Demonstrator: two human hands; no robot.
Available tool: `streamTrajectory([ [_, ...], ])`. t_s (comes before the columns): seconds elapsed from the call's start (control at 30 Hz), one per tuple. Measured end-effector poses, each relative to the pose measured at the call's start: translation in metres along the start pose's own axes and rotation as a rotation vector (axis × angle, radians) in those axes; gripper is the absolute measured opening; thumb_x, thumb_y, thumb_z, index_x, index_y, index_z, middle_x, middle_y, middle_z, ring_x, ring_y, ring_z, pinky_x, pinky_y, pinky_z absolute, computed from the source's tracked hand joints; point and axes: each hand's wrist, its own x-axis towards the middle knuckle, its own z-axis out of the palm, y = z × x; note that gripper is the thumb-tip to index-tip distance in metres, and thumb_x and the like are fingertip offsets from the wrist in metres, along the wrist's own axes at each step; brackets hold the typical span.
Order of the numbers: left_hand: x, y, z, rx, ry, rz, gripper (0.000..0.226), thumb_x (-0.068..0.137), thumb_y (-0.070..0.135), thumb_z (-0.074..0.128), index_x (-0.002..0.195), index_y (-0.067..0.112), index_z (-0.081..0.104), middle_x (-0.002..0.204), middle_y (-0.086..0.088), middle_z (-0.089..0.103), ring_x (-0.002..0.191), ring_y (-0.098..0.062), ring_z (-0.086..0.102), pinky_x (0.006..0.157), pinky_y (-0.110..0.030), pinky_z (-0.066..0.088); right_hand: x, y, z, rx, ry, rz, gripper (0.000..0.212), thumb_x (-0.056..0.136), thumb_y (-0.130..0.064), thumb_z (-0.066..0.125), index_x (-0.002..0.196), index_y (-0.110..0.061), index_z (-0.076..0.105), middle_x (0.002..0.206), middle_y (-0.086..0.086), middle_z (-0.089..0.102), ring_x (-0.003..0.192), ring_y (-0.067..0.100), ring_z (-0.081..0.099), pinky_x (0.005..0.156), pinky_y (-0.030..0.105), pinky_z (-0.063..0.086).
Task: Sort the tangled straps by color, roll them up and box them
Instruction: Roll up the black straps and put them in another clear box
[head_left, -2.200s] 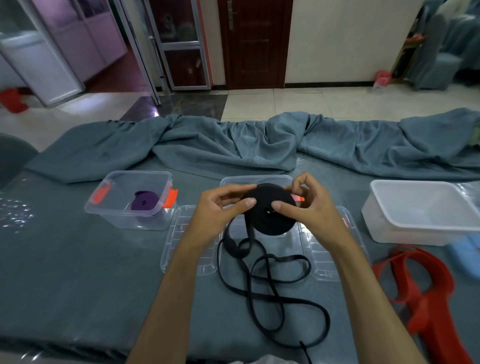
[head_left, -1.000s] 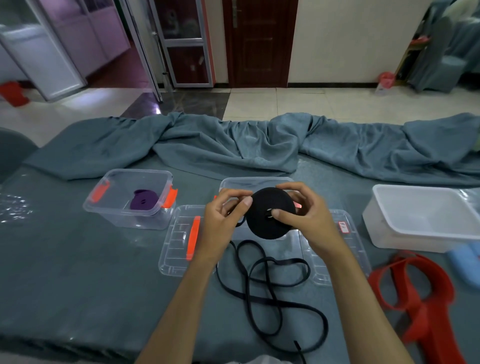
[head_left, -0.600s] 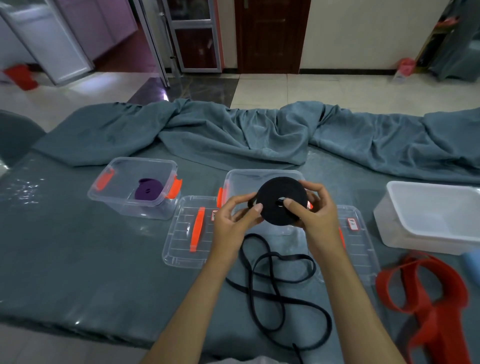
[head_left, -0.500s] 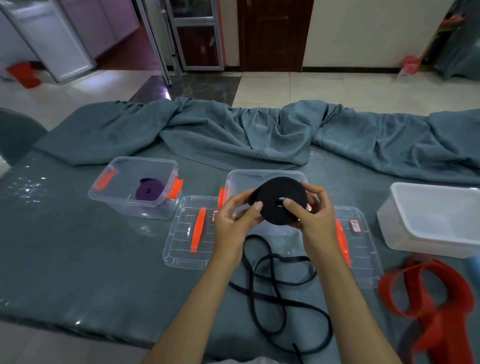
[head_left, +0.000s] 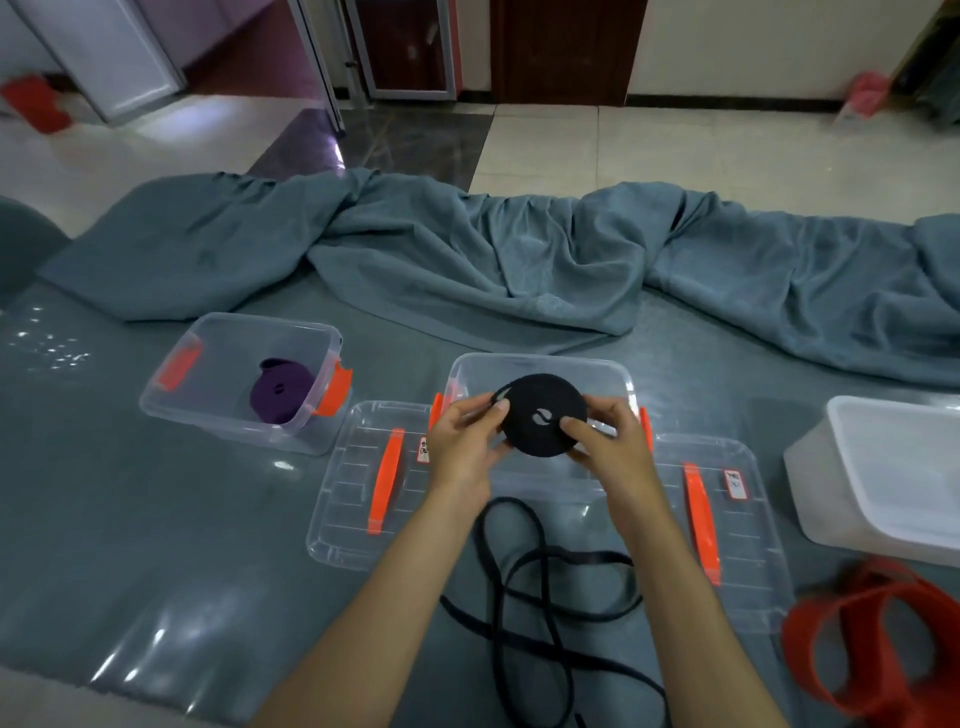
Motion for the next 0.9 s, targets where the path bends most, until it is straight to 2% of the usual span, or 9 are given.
streamTrajectory([
  [0.07,0.026,-0.006,0.007,0.073,0.050,-0.027,0.018,0.093,-0.004,0.074,0.106,0.007,0.070,0.114,-0.014,0.073,0.102,-0.028,0.073,0.072,-0.038,0.062,0.020,0.007,-0.002,-0.193,-0.020,0.050,0.020,0.097,-0.012,0.071,0.116,-0.014,0.065,0.113,-0.004,0.066,0.109,0.018,0.067,0.097,0.042,0.059],
  [0.13,0.052,-0.015,0.014,0.151,0.084,-0.047,0.018,0.093,-0.005,0.075,0.107,0.005,0.070,0.113,-0.014,0.073,0.100,-0.028,0.072,0.070,-0.035,0.061,0.039,0.012,-0.001,-0.311,-0.054,0.102,0.007,0.098,-0.012,0.069,0.103,-0.017,0.066,0.109,0.000,0.066,0.101,0.017,0.065,0.099,0.046,0.056],
  [0.2,0.077,-0.025,0.021,0.239,0.114,-0.064,0.016,0.092,-0.005,0.076,0.100,0.008,0.071,0.110,-0.013,0.074,0.102,-0.029,0.072,0.071,-0.038,0.062,0.058,0.016,0.001,-0.415,-0.083,0.147,0.015,0.098,-0.010,0.068,0.088,-0.021,0.063,0.100,0.006,0.068,0.093,0.020,0.066,0.097,0.050,0.057],
  [0.3,0.111,-0.040,0.027,0.339,0.150,-0.126,0.018,0.090,-0.006,0.076,0.095,0.010,0.071,0.114,-0.018,0.075,0.107,-0.035,0.072,0.087,-0.052,0.063,0.086,0.023,0.002,-0.571,-0.159,0.239,0.023,0.098,-0.015,0.067,0.079,-0.025,0.058,0.087,0.005,0.066,0.091,0.026,0.066,0.094,0.052,0.058],
  [0.43,0.152,-0.060,0.027,0.423,0.232,-0.207,0.018,0.088,-0.007,0.078,0.099,0.006,0.072,0.117,-0.024,0.074,0.111,-0.040,0.072,0.094,-0.059,0.060,0.116,0.041,0.004,-0.655,-0.263,0.358,0.013,0.098,-0.017,0.066,0.091,-0.007,0.068,0.085,0.013,0.065,0.078,0.026,0.063,0.081,0.047,0.060],
  [0.53,0.175,-0.075,0.028,0.468,0.279,-0.235,0.019,0.089,-0.007,0.078,0.090,0.010,0.068,0.119,-0.025,0.073,0.113,-0.041,0.071,0.099,-0.057,0.058,0.132,0.056,0.007,-0.665,-0.266,0.412,0.028,0.097,-0.018,0.067,0.111,0.005,0.072,0.103,0.024,0.073,0.096,0.037,0.071,0.087,0.051,0.060],
  [0.63,0.188,-0.086,0.027,0.478,0.317,-0.259,0.026,0.087,-0.008,0.078,0.080,0.013,0.066,0.118,-0.024,0.074,0.114,-0.040,0.071,0.102,-0.054,0.057,0.142,0.070,0.009,-0.678,-0.249,0.446,0.033,0.096,-0.021,0.069,0.112,0.007,0.072,0.111,0.028,0.074,0.105,0.040,0.072,0.091,0.053,0.058],
  [0.8,0.190,-0.095,0.016,0.500,0.289,-0.258,0.020,0.087,-0.008,0.079,0.102,0.004,0.076,0.117,-0.022,0.075,0.112,-0.038,0.072,0.102,-0.051,0.058,0.146,0.081,0.009,-0.720,-0.285,0.462,0.021,0.095,-0.024,0.069,0.101,-0.003,0.070,0.085,0.012,0.071,0.072,0.022,0.065,0.060,0.029,0.049],
  [0.9,0.188,-0.095,0.015,0.515,0.280,-0.262,0.020,0.087,-0.008,0.078,0.095,0.010,0.074,0.117,-0.020,0.076,0.112,-0.037,0.072,0.102,-0.049,0.058,0.146,0.078,0.010,-0.738,-0.257,0.451,0.019,0.096,-0.026,0.068,0.091,-0.007,0.065,0.078,0.006,0.063,0.065,0.017,0.060,0.052,0.026,0.045],
])
